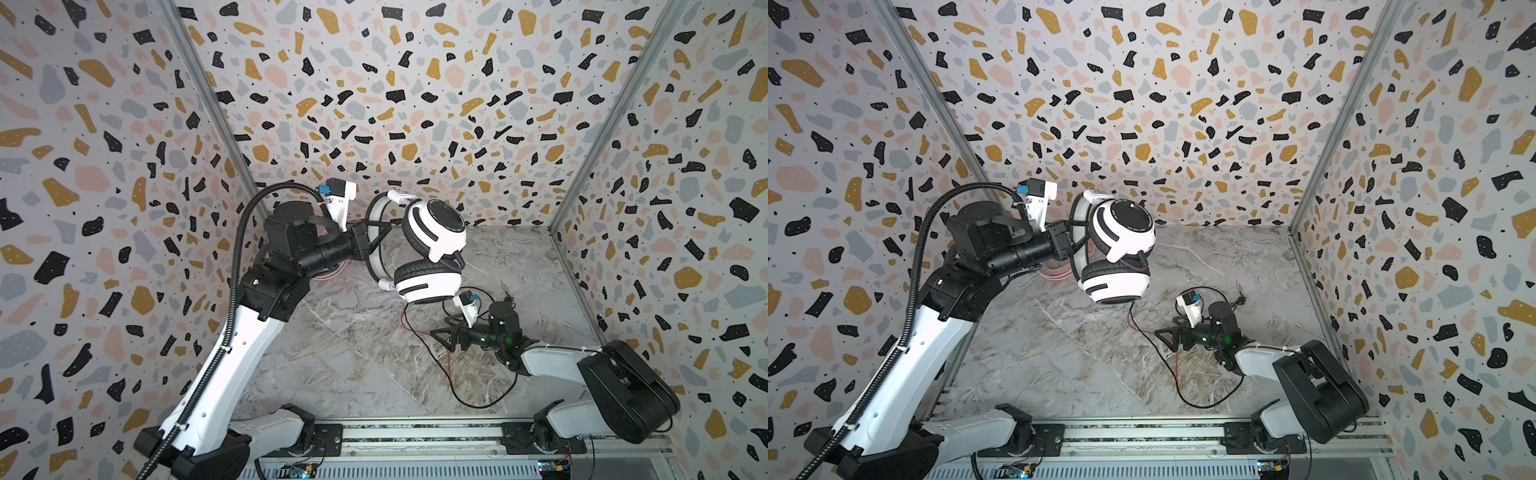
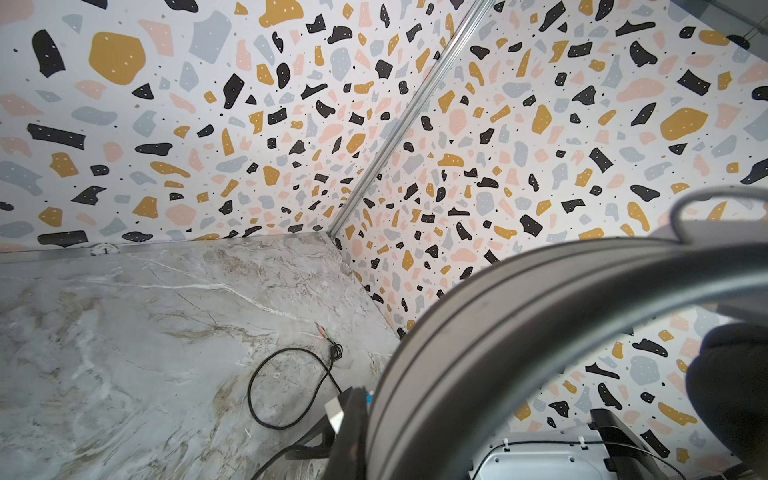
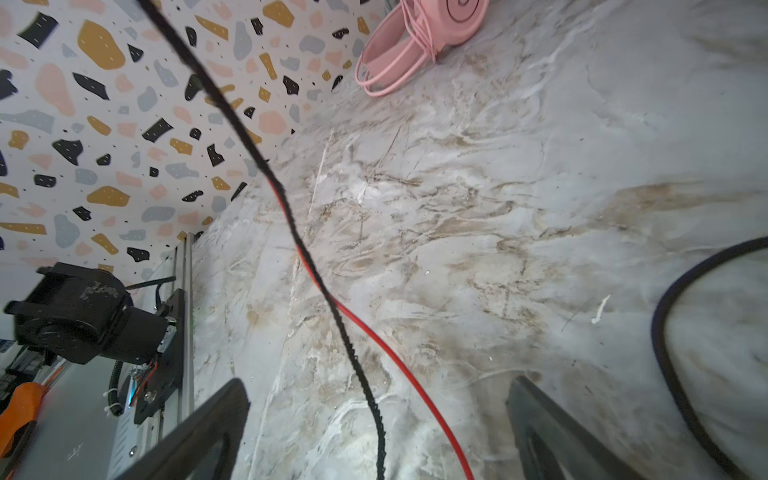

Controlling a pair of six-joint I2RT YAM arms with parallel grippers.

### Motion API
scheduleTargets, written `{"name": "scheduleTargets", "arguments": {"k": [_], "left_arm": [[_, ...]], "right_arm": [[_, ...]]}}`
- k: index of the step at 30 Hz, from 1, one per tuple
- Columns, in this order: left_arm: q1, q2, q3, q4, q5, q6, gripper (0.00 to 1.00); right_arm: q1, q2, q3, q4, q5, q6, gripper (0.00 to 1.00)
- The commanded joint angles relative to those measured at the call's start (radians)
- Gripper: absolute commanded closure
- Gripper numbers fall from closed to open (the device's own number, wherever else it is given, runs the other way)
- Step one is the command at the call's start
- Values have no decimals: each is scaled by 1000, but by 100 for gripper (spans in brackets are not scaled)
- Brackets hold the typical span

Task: Wrap the headphones
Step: 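Raise the white headset with the left gripper while the right gripper pulls the cable down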

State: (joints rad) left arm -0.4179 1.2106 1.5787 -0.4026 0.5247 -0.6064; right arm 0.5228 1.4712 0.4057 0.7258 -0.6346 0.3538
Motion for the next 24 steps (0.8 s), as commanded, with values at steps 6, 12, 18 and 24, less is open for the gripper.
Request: {"name": "scheduleTargets", "arguments": {"k": [6,12,18,24], "left_arm": [[21,31,130,72,67,-69,100],[47,47,154,63,87,-71,100],[99,55,146,111,98,-113,100],[149,78,127,143,37,-149,100]], "right_arm": [[123,173,134,43,-5,-36,1],[197,249,122,105,8,-8,3],[231,329,73,244,-32,76,59],[243,254,1,202,31,88,94]]}}
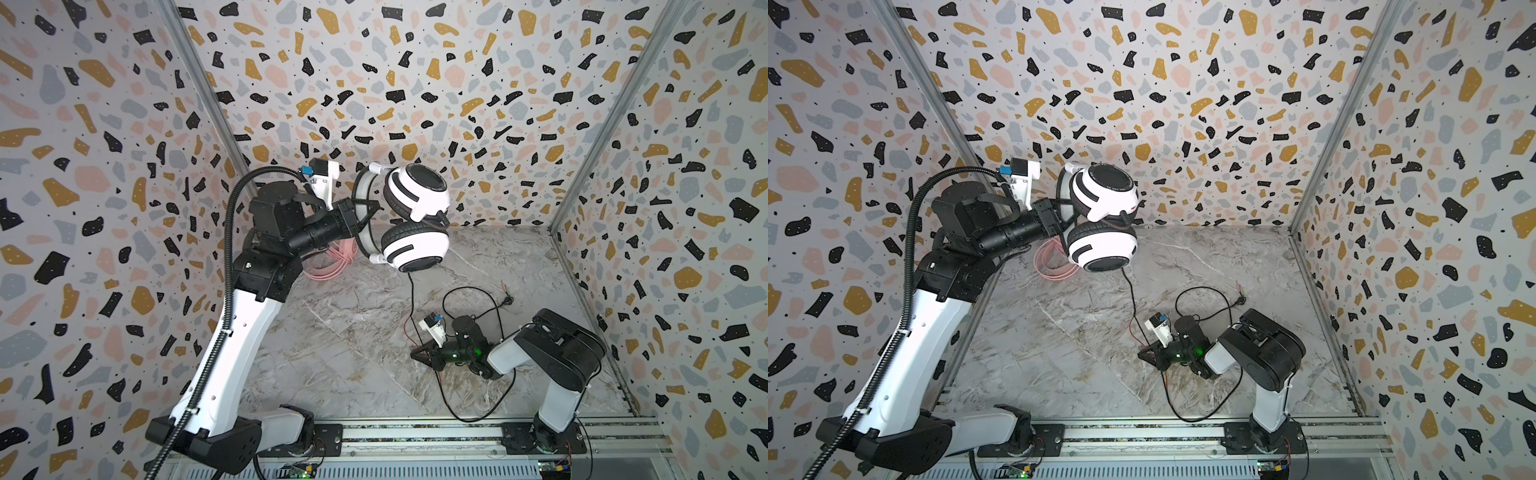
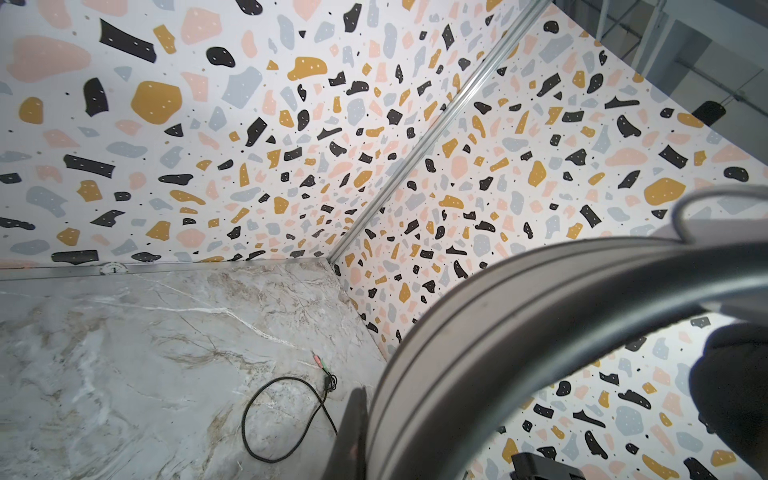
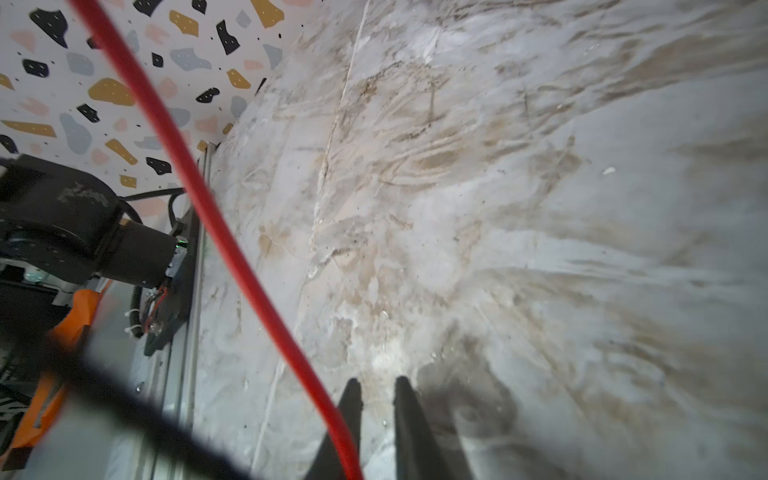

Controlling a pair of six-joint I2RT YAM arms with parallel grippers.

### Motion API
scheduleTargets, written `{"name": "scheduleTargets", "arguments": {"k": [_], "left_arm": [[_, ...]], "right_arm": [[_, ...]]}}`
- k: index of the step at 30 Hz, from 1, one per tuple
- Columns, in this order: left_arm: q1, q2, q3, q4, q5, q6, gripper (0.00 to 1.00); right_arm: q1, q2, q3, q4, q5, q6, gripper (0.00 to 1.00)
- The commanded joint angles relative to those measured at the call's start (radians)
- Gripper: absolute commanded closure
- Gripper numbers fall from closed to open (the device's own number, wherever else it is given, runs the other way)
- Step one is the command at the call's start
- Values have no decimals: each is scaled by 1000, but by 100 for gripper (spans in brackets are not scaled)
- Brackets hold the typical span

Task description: Wrap the headphones

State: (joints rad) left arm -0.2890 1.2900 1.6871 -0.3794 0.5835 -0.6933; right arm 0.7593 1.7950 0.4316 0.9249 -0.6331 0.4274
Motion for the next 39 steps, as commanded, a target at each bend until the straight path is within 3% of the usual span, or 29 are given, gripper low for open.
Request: {"name": "scheduleTargets", "arguments": {"k": [1,12,24,35,39], "left_arm": [[31,1,12,126,-40,-63,100],[179,-1,-123,207,-305,-60,100],[216,34,-196,283,-803,-45,100],[232,125,-203,211,-1029,42,100],[231,122,-279,205,-1066,52,100]], "right_arm": [[10,-99,-42,-16,48,14,99],[126,-478,-78,-446,289,-56,100],[259,-890,18,-906,494,-81,100],[267,-1050,164,-1120,621,-144,100],[267,-1089,243,-1173,691,-175,100]]}}
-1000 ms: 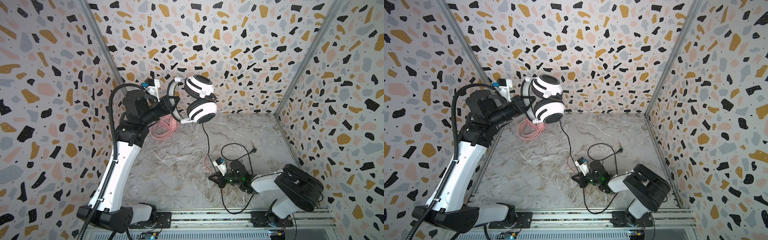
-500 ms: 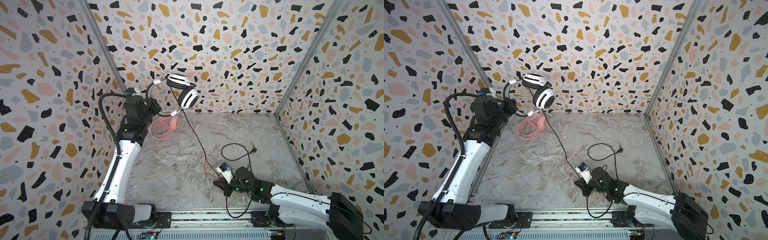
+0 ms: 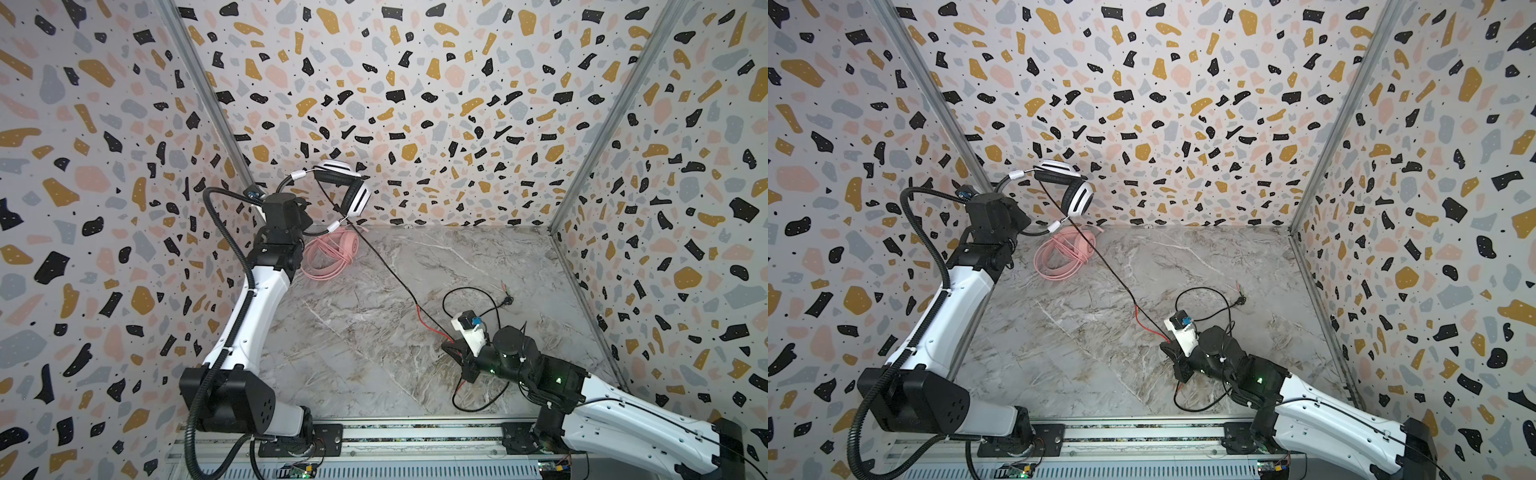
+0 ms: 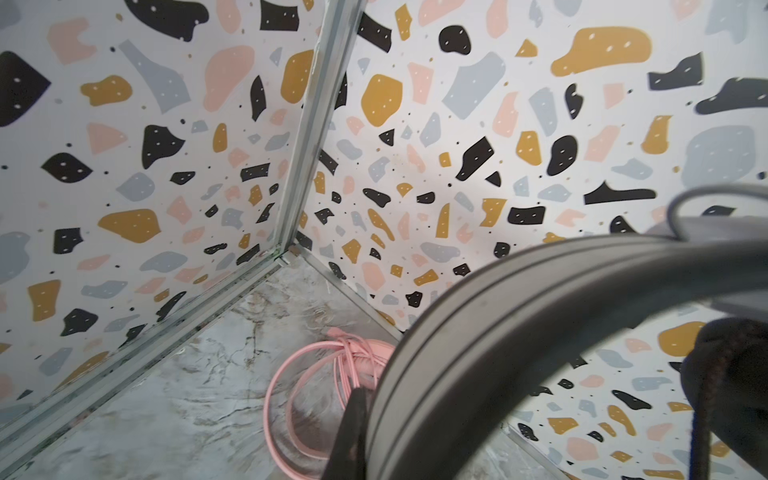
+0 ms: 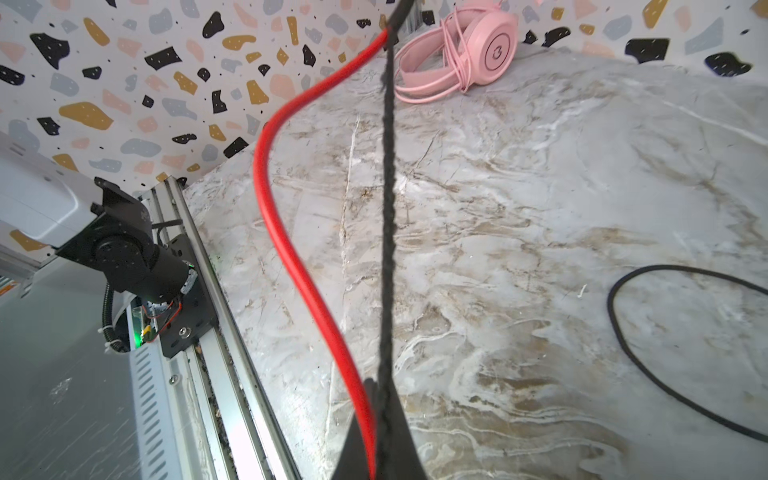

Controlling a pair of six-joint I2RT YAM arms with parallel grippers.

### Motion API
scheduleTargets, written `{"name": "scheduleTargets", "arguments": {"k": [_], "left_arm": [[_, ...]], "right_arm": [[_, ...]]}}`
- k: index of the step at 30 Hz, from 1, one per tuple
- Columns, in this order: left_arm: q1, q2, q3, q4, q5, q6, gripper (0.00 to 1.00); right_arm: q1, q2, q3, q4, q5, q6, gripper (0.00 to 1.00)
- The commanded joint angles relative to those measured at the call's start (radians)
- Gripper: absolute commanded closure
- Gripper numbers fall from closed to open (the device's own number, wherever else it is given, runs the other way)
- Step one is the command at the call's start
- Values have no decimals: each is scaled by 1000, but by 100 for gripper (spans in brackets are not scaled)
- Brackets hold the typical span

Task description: Wrap the headphones

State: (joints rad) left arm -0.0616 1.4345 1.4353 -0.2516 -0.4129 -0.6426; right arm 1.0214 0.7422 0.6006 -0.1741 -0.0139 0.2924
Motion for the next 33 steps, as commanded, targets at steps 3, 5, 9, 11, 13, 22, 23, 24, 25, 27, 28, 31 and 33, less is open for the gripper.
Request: {"name": "scheduleTargets", "arguments": {"k": [3,5,9,11,13,22,23,24,25,27,28,31,33], "left_arm": [[-5,-25,-113,81,-77,-3,100],[-31,-31,-181,95,-93,-2,100],[-115,-43,-284,122,-176,50,100],[-159,-53,-321,122,-204,84,100],[-206,-67,-349,121,-225,114,100],[-446,-93,-385,24,-155,321,100],[-462,-98,-390,17,-131,338,100],[-479,-103,-396,9,-106,357,100],[-496,-110,-404,0,-88,368,100],[-523,-125,-413,-17,-34,387,100],[-536,-134,-416,-30,-10,395,100],[-562,-174,-440,-57,54,417,100],[-571,-203,-457,-69,101,428,100]], "right_arm": [[3,-42,150,-92,120,-75,100],[3,-32,214,-91,163,-92,100],[-5,-6,320,-61,183,-142,100],[-11,15,371,-51,220,-175,100],[-27,39,425,-51,227,-203,100],[-221,111,582,-14,150,-279,100],[-250,117,595,-9,135,-281,100],[-288,127,608,-8,107,-280,100],[-328,140,622,-8,75,-277,100],[-401,162,640,3,14,-266,100],[-439,177,646,10,-13,-257,100],[-552,245,694,-14,-105,-232,100],[-615,274,695,3,-157,-207,100]]}}
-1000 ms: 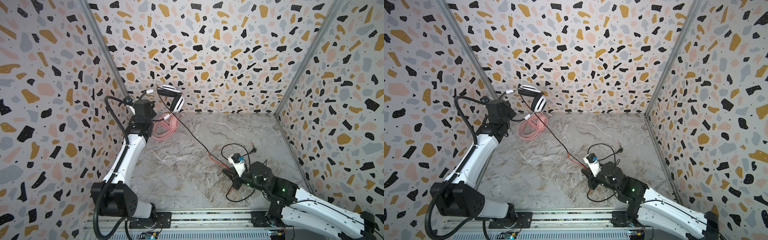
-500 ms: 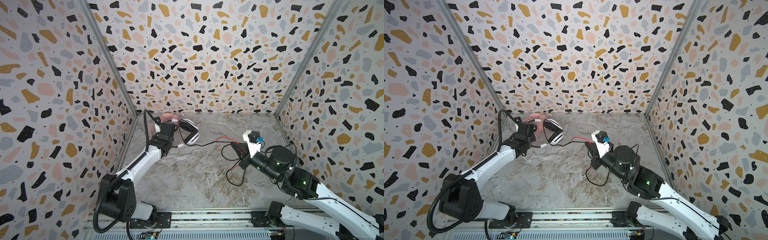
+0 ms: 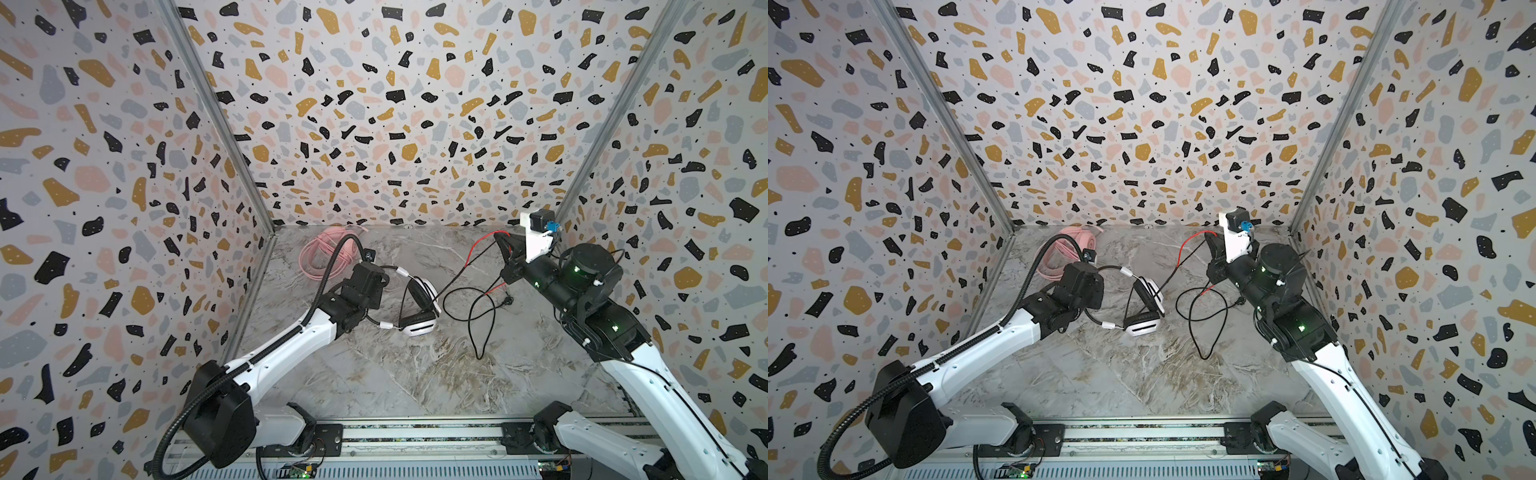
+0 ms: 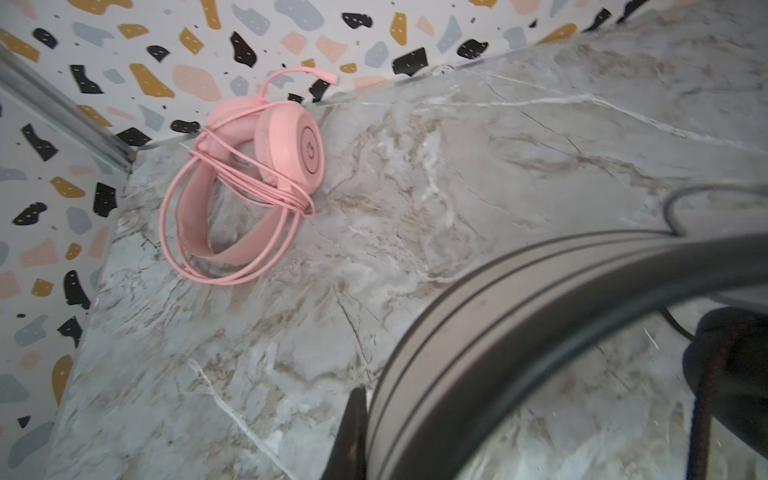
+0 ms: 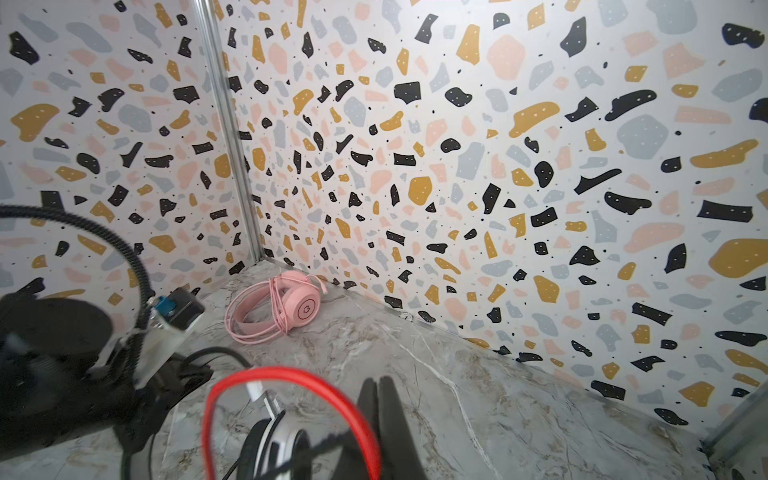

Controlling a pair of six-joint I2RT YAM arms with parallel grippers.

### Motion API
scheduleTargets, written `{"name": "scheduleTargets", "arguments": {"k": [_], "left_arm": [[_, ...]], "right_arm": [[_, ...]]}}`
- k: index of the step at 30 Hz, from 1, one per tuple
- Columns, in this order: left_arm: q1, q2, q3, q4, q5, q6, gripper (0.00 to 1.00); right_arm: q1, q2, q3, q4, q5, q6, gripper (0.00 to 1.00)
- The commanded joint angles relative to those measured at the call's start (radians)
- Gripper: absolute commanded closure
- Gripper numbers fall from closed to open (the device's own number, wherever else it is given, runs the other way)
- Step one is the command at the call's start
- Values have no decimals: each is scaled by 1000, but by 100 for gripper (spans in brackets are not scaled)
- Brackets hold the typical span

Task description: Wrap the headphones

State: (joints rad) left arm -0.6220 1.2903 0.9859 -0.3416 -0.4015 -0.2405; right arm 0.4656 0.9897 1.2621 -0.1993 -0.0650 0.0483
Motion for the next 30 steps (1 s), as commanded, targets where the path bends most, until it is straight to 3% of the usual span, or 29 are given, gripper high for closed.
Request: {"name": "scheduleTargets", "arguments": {"k": [1,7,12,17,30], "left_arm": [[-16,-74,-15,12,115,31,100],[-31,-125,-23,-65,279,85,100],[-33,-180,-35,-66,441,102,100],[-33,-203,-37,-47,696,107,100],[-31,-272,27,52,868,27,100]], "right_arm": [[-91,43,32,40,-133,52,100],[-260,145,13,90,-294,161,100],[-340,219,-41,125,-389,202,100],[-349,296,-85,109,-446,182,100],[-333,363,-363,258,-517,217,100]]}}
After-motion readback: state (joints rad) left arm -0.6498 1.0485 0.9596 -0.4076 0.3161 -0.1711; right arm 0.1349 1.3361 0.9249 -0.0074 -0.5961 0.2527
